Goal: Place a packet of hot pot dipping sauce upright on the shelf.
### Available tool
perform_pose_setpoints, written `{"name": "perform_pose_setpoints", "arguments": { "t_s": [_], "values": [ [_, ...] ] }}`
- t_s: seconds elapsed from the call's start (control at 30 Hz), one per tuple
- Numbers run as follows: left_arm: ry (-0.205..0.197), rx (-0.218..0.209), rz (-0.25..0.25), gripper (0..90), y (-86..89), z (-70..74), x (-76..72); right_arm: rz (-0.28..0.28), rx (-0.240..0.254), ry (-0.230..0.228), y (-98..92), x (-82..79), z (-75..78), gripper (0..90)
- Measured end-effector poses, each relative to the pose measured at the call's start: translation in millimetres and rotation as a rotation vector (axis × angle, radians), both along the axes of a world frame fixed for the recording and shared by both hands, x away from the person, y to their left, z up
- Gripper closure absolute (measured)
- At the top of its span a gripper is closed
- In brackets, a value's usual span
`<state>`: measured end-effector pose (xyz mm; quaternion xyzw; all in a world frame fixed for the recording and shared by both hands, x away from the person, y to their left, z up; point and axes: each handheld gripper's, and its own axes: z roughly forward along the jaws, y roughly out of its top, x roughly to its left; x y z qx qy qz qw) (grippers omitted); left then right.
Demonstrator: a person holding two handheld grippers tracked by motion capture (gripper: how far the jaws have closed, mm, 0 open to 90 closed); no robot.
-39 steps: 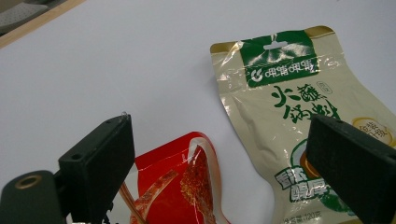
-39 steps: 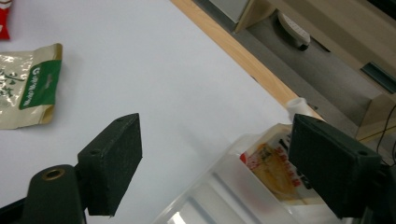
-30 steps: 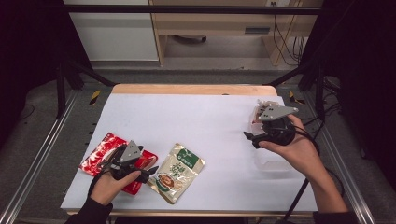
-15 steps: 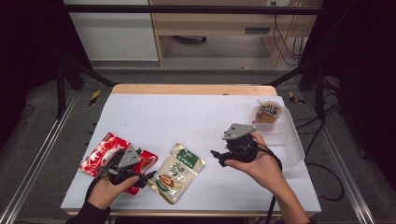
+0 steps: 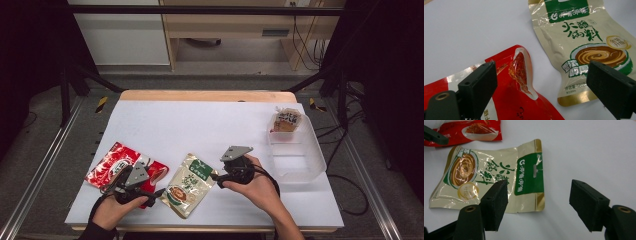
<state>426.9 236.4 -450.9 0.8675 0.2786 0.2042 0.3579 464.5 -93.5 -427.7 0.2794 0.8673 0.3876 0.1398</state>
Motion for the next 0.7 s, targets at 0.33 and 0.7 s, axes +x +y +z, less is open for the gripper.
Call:
{"name": "perform_pose_setpoints", "arguments": {
  "t_s": [0.33,0.7],
  "values": [
    [-0.013,0.021,-0.009,9.8,-3.3,-2.2,3.2,0.007,-0.017,0.063,11.4,12.0,-21.8,30.8],
    [-0.016,0.017,-0.006,9.7,-2.8,-2.7,4.3,-0.02,0.007,0.14,12.6,23.6,-34.1,30.5]
  ]
}}
